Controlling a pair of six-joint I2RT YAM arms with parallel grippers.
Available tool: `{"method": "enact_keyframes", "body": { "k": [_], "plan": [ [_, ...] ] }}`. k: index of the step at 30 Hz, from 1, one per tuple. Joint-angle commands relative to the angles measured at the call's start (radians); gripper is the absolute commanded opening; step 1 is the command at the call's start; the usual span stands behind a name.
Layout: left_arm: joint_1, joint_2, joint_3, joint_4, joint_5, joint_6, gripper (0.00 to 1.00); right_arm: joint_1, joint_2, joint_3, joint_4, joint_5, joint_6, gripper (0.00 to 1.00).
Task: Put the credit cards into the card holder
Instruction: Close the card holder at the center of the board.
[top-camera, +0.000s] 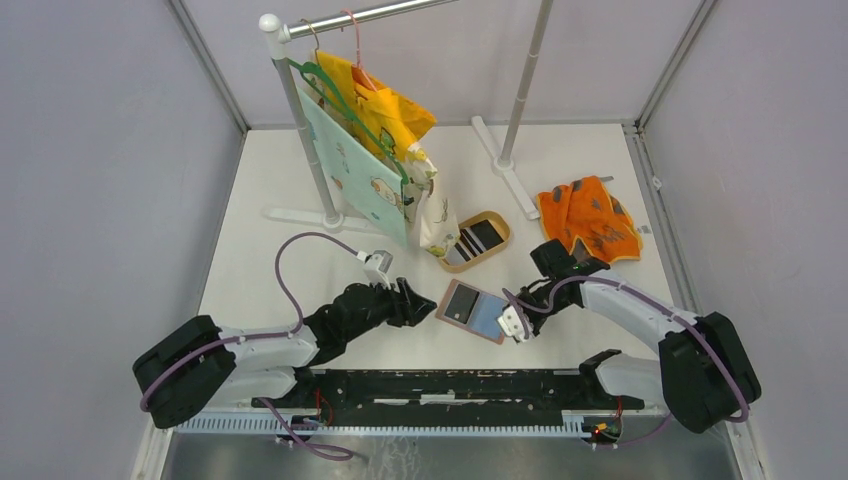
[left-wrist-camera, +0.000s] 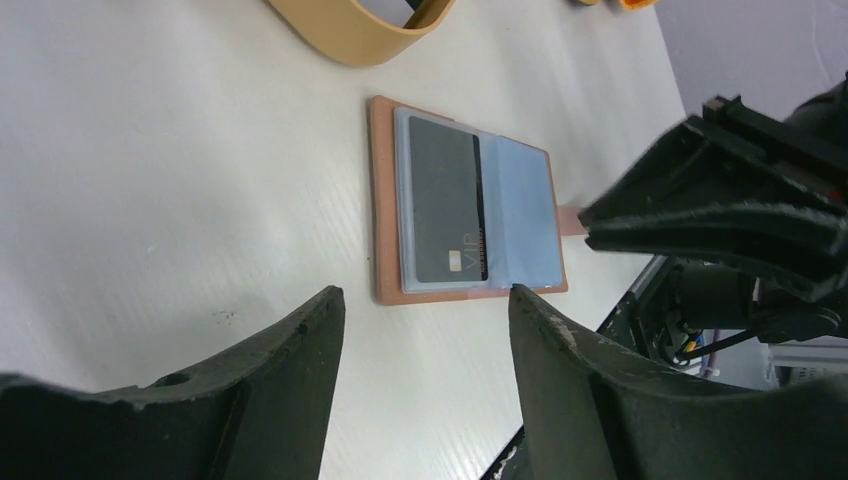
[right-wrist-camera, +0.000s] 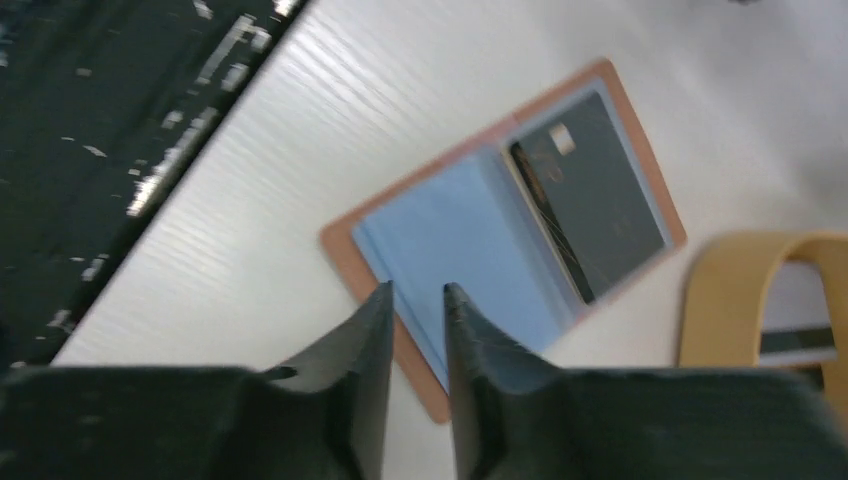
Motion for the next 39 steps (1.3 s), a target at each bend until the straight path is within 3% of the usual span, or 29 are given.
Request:
{"method": "enact_keyframes", "body": {
  "k": [1,5,9,19,24,28,32,35,39],
  "plan": [
    [-0.003,0.023,0.055,0.003,-0.024,0.037,0.65,0.028,0.014,-0.024,-0.213,-0.179,-0.290,0.25],
    [-0.004,0.040,0.071,-0.014,-0.041,0.038,0.60,0.156,0.034,-0.037,-0.066,-0.180,-0.112,0.09],
    [-0.004,0.045,0.069,-0.020,-0.058,0.023,0.59,0.262,0.042,-0.058,0.104,-0.099,0.112,0.05],
    [-0.004,0.075,0.069,0.009,-0.034,-0.012,0.60,0.287,0.050,-0.046,0.139,0.128,0.172,0.04],
    [-0.003,0.080,0.066,0.019,-0.013,-0.045,0.65,0.284,0.058,-0.026,0.124,0.250,0.176,0.04],
    [-0.003,0.097,0.050,0.043,0.003,-0.080,0.66,0.270,0.045,-0.024,0.181,0.386,0.259,0.04],
    [-0.005,0.115,0.032,0.093,0.016,-0.122,0.67,0.210,0.014,-0.015,0.198,0.338,0.308,0.04],
    [-0.009,0.133,0.024,0.117,0.009,-0.161,0.69,0.169,-0.014,-0.011,0.204,0.207,0.349,0.07],
    [-0.018,0.147,0.018,0.117,-0.034,-0.198,0.71,0.160,-0.017,-0.014,0.354,0.065,0.629,0.13]
  ]
}}
